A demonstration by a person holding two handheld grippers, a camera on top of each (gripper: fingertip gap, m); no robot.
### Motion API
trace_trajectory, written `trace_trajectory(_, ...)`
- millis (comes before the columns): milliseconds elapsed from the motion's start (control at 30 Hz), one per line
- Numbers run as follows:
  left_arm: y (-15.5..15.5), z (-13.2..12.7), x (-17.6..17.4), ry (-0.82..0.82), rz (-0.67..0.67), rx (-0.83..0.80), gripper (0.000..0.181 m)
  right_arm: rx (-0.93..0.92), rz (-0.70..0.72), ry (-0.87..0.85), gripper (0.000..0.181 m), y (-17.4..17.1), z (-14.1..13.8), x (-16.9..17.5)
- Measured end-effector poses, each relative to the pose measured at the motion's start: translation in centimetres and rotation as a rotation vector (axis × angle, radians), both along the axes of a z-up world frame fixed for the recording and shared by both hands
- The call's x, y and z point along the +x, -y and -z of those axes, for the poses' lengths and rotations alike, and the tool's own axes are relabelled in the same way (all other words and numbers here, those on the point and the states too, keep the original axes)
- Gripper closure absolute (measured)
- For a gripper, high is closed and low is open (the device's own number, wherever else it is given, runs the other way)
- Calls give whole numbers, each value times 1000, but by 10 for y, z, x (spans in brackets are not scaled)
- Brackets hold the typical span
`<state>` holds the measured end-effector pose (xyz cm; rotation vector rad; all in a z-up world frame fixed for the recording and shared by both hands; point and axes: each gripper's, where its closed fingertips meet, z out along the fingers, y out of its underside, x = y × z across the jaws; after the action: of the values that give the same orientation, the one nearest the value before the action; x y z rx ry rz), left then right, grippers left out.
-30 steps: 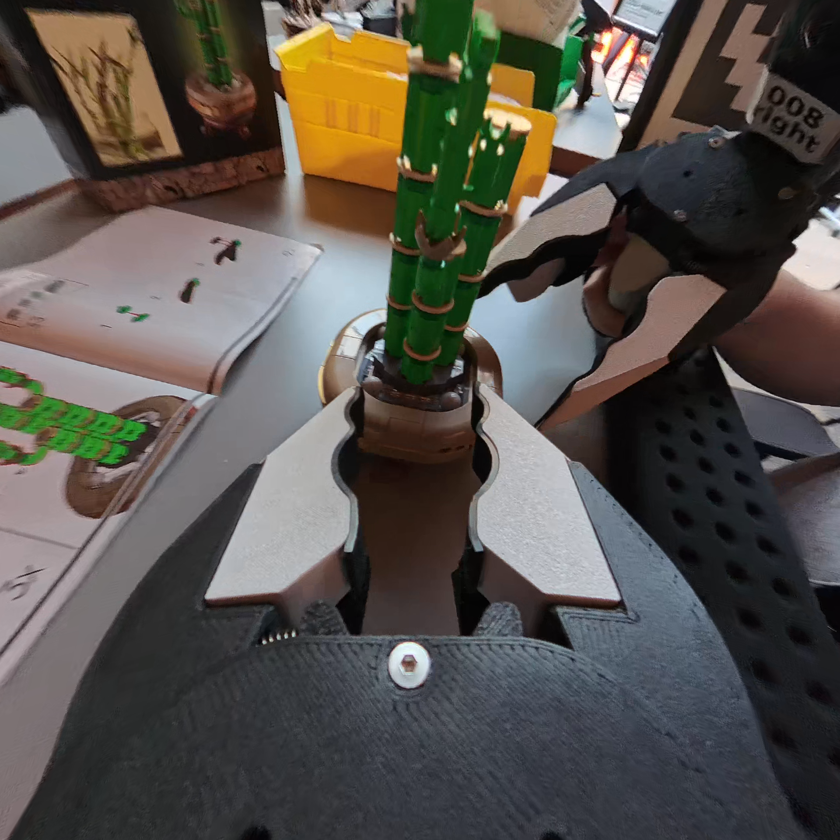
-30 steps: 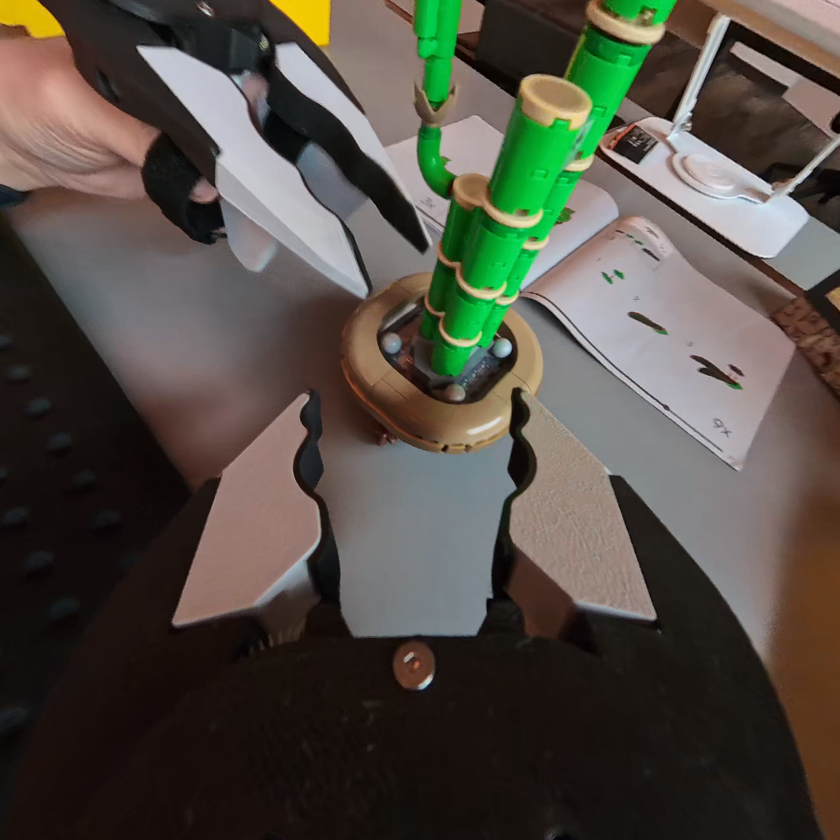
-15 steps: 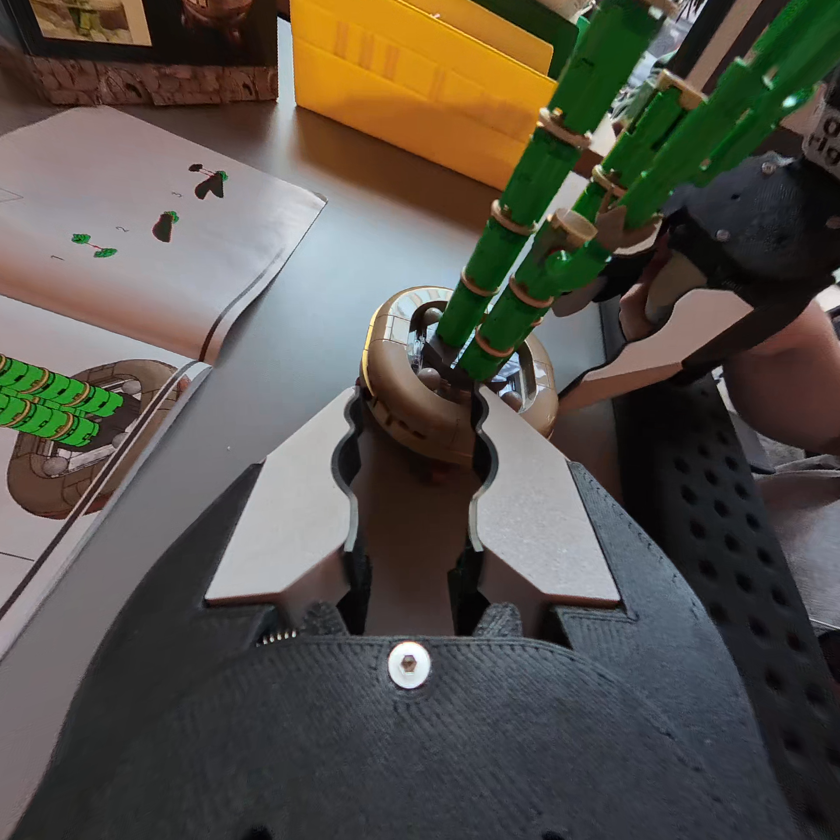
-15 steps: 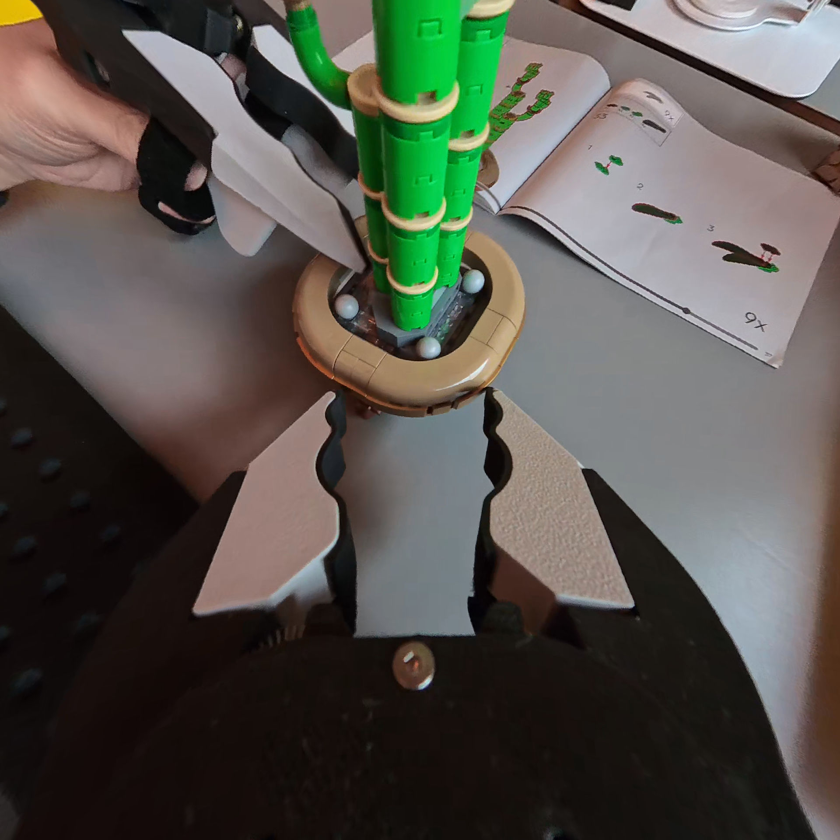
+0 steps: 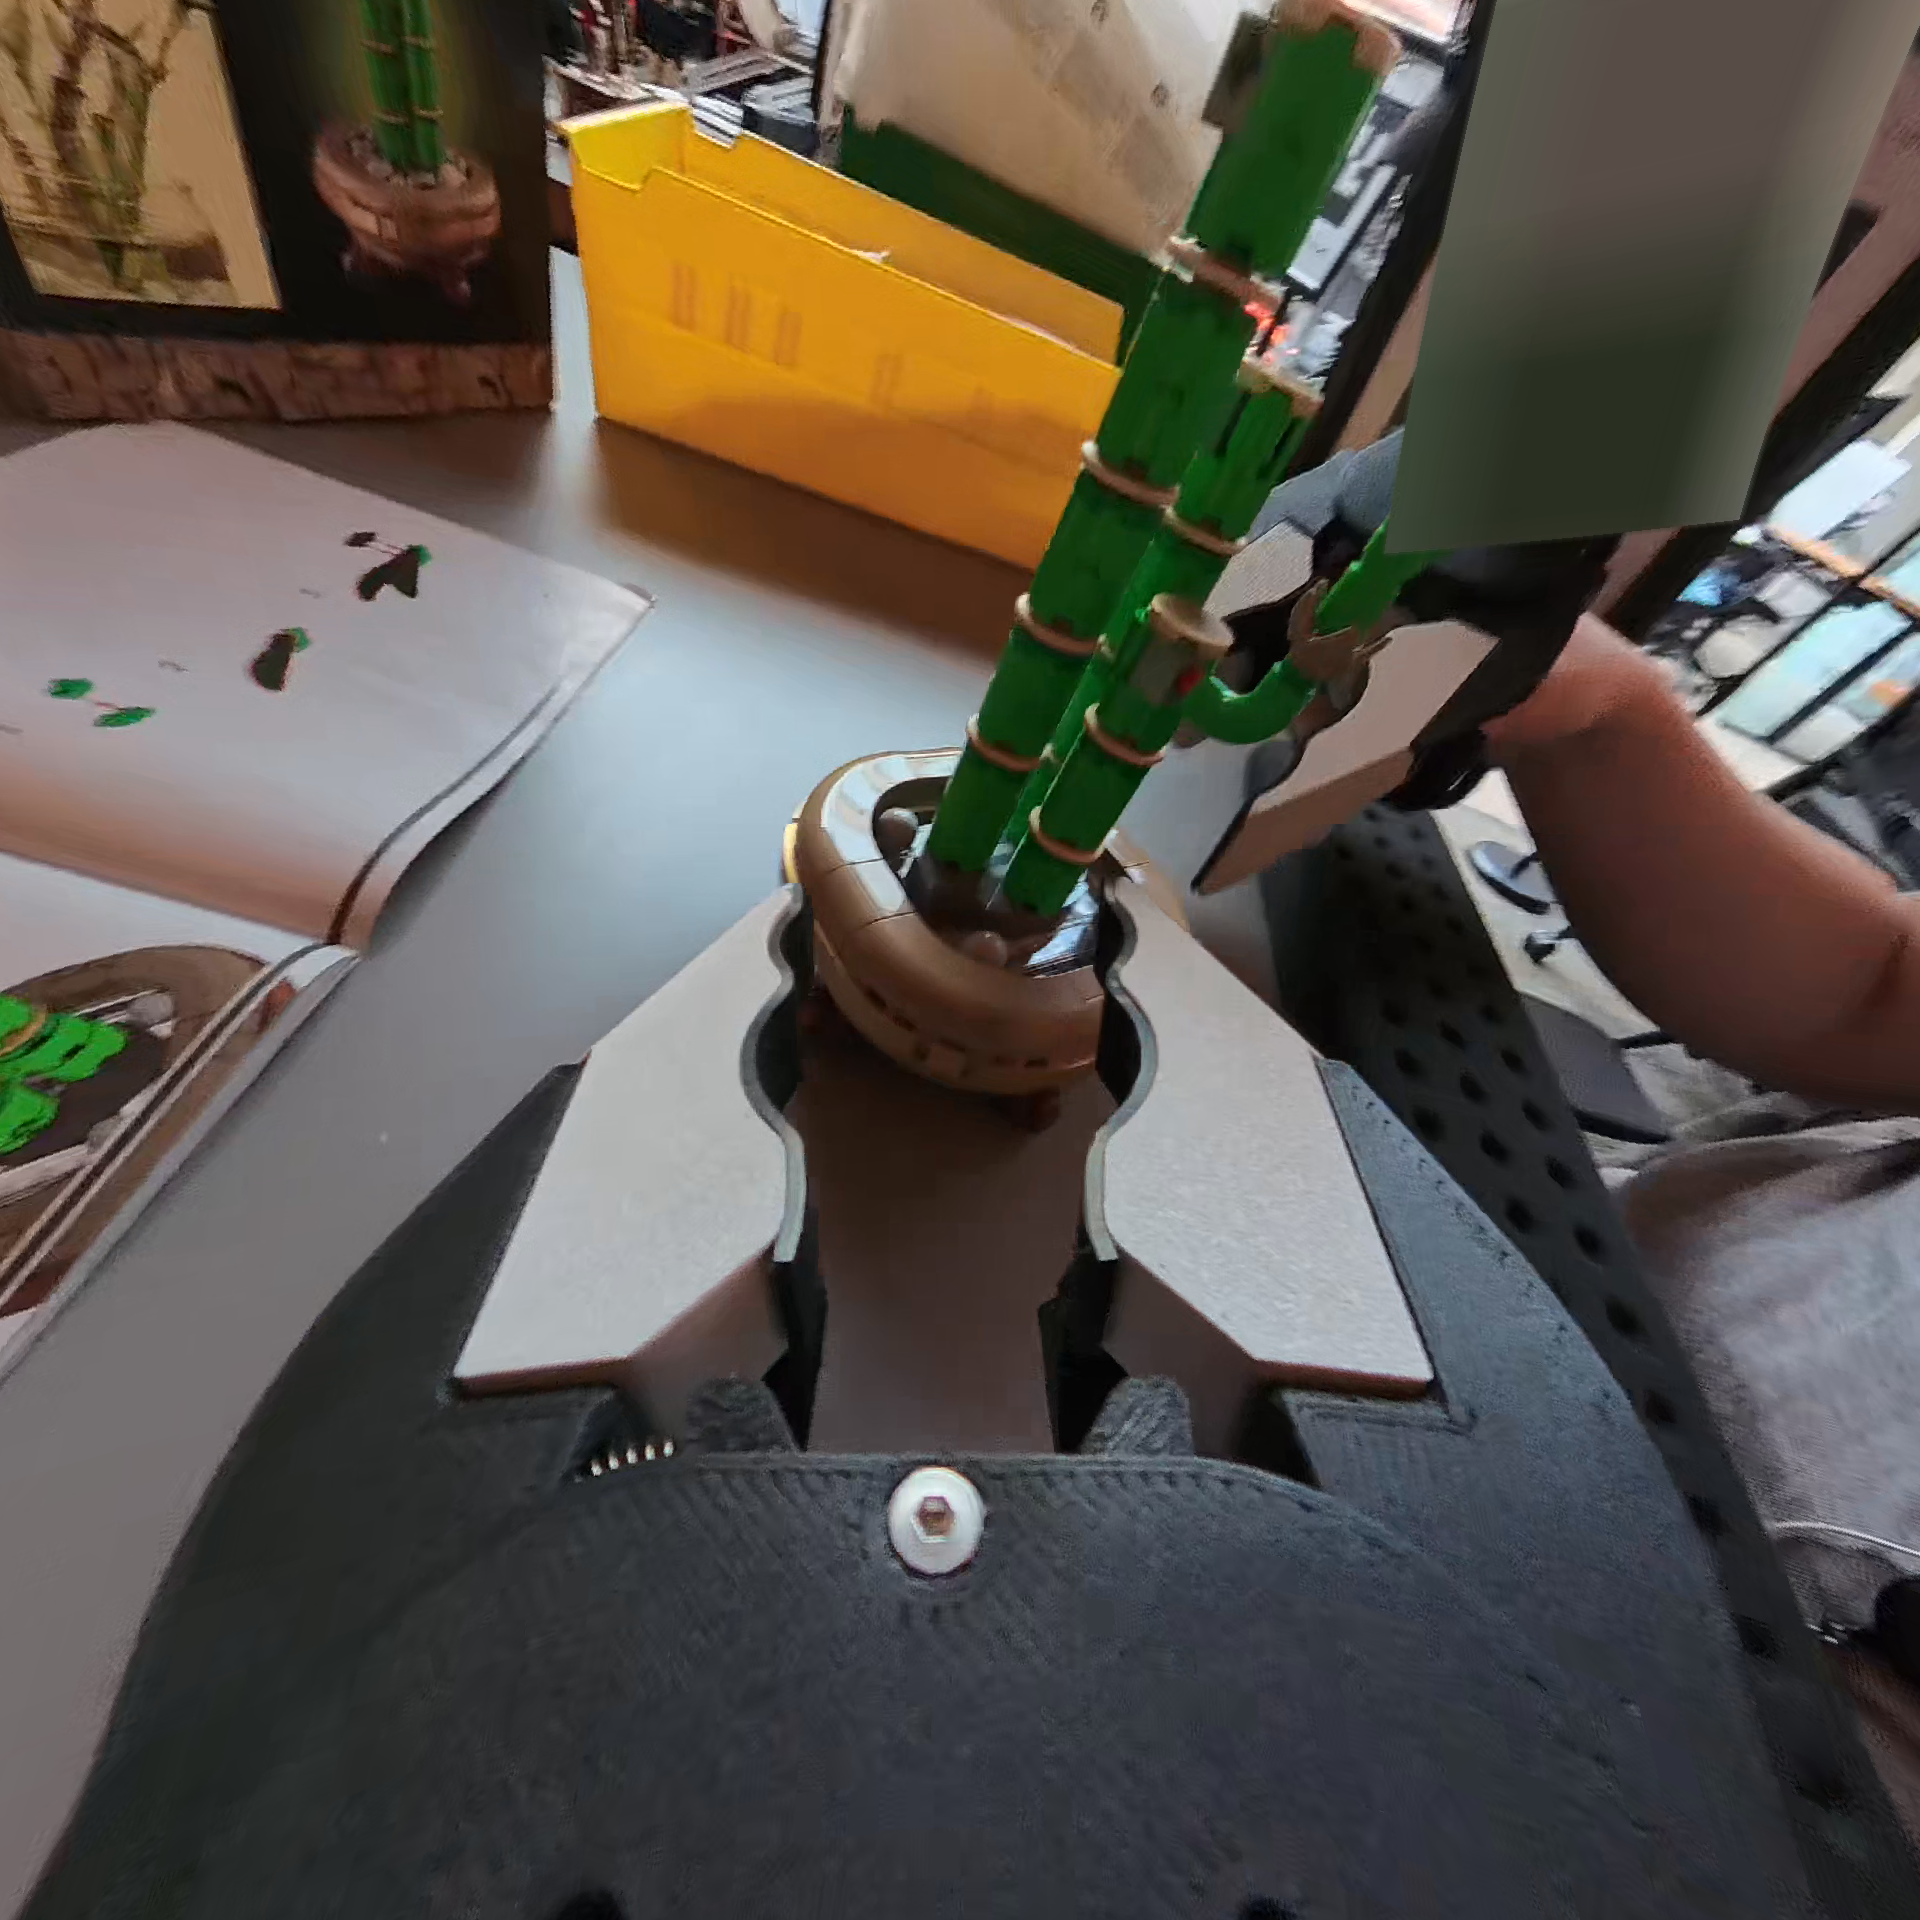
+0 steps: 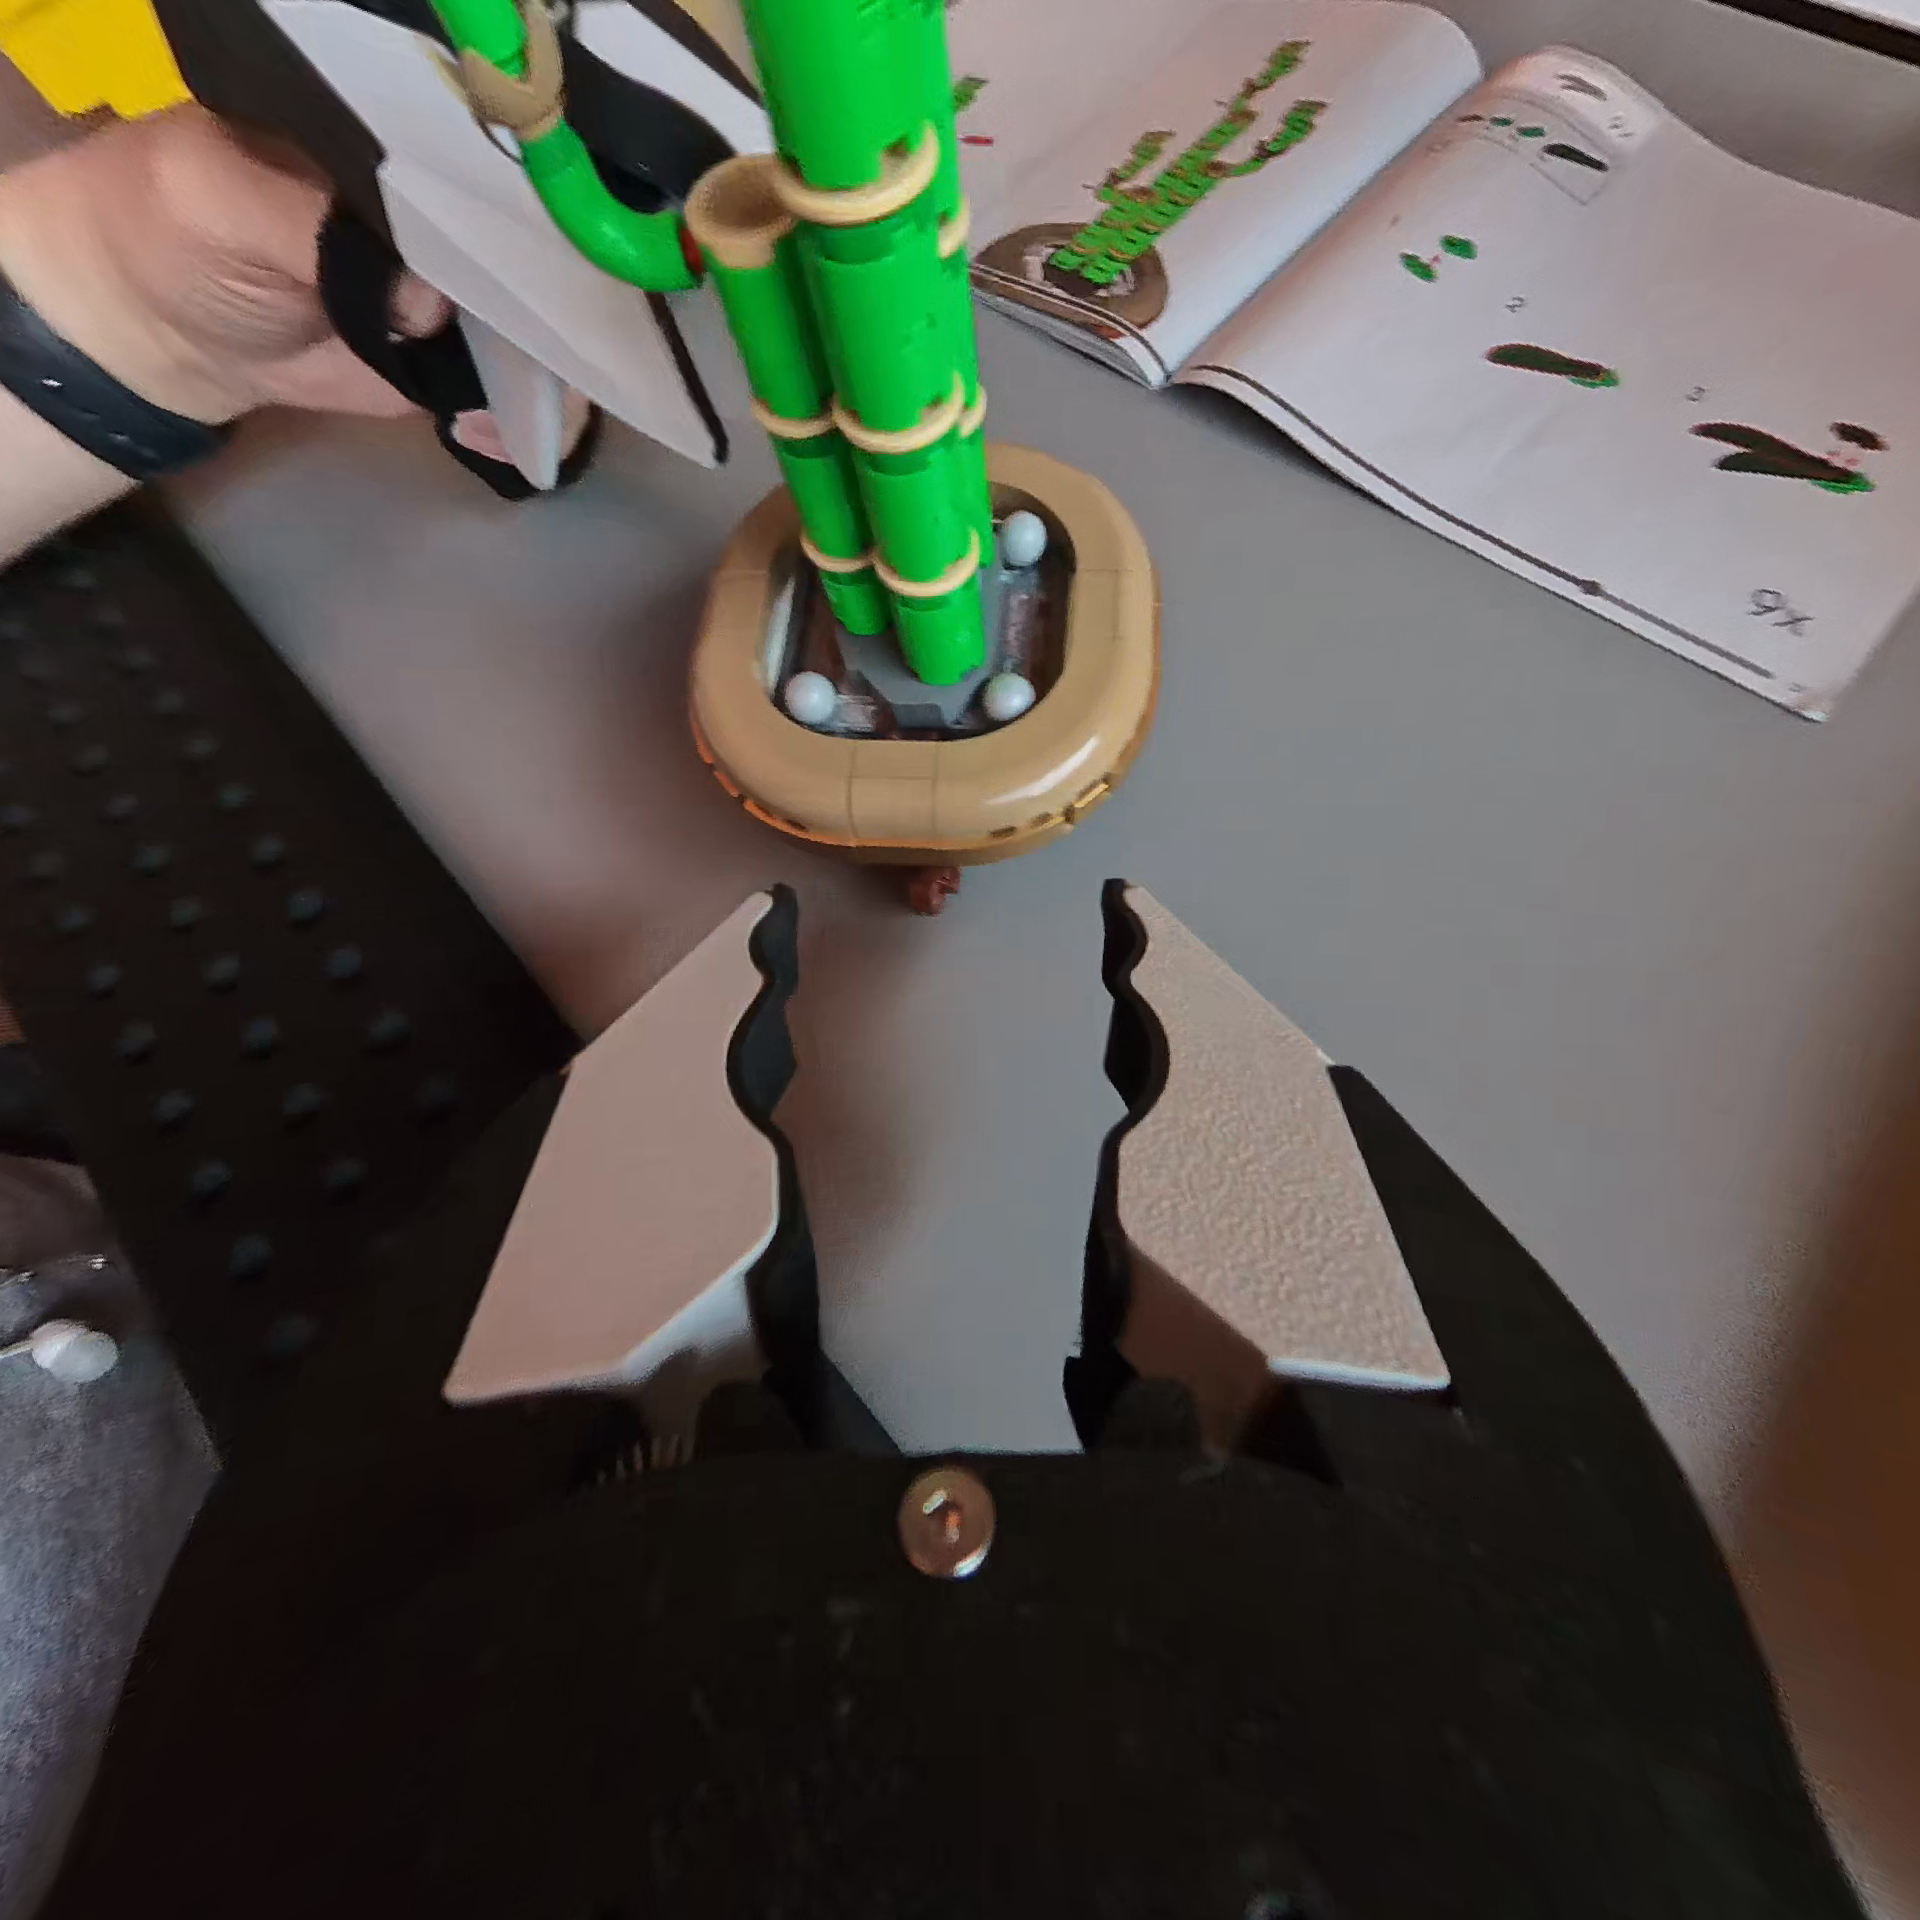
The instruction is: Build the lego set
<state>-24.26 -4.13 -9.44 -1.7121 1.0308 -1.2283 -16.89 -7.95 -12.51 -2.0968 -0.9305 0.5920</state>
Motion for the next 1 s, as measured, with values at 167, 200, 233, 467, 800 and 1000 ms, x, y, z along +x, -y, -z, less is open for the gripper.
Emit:
trace_trajectory(167, 8, 8, 7, -36, 48, -2, 122, 45, -9, -17, 107, -1, 4, -17)
trace_trajectory(200, 9, 8, 7, -41, 48, 8, 121, 55, -8, -19, 108, -2, 3, -19)
trace_trajectory(233, 11, 8, 6, -45, 46, 16, 120, 59, -2, -11, 109, -4, 4, -19)
trace_trajectory(467, 25, 10, 0, -64, 40, 52, 119, 100, -165, -35, 109, -10, 3, -17)
trace_trajectory(800, 29, -8, 1, -76, 18, 194, 133, 420, -111, -358, 107, 20, -85, -9)
trace_trajectory(1000, 42, -51, 15, -19, -26, 467, 141, 576, -68, -306, 127, 22, -86, -31)
